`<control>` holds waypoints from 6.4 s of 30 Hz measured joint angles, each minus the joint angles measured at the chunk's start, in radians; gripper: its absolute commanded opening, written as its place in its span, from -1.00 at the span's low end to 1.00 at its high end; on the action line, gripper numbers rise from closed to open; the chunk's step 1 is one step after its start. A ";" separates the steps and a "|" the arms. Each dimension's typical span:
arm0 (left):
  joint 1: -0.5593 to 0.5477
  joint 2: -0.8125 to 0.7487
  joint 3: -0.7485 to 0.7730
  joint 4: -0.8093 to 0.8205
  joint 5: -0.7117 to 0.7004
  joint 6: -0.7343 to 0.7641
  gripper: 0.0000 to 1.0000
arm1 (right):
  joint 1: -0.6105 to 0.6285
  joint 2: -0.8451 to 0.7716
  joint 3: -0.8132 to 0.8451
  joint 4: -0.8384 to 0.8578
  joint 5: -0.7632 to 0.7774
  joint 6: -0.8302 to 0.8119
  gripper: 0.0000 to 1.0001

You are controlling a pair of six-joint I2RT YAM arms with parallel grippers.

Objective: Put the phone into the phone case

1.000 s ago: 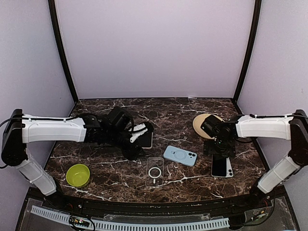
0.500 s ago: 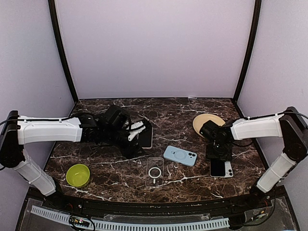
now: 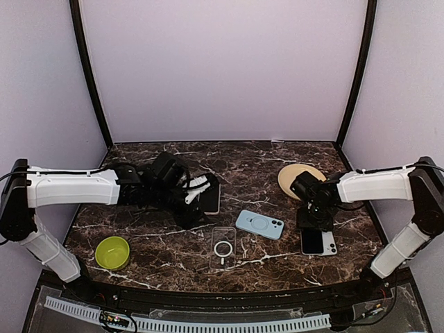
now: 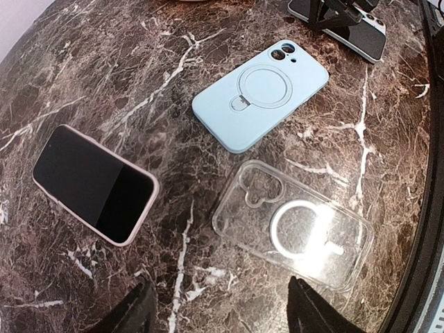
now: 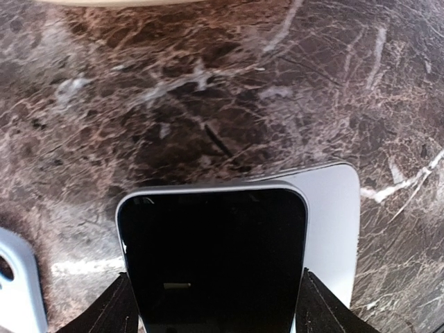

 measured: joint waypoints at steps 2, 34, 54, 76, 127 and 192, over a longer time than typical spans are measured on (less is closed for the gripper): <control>0.000 0.009 0.000 0.000 0.000 0.005 0.33 | 0.001 -0.016 0.000 0.005 -0.010 -0.014 -0.24; -0.208 0.301 0.027 -0.061 0.040 0.219 -0.37 | 0.151 -0.186 0.103 0.037 0.049 -0.134 -0.28; -0.027 0.048 0.035 0.035 -0.050 0.013 -0.05 | 0.259 -0.151 0.244 0.067 0.097 -0.148 -0.29; 0.238 -0.270 -0.159 0.156 -0.197 -0.309 0.29 | 0.648 0.415 0.599 0.195 0.186 -0.109 -0.39; 0.239 -0.263 -0.163 0.167 -0.166 -0.303 0.29 | 0.620 0.490 0.537 0.089 0.204 0.042 0.97; 0.239 -0.240 -0.163 0.167 -0.125 -0.270 0.29 | 0.598 0.482 0.577 -0.092 -0.098 -0.019 0.67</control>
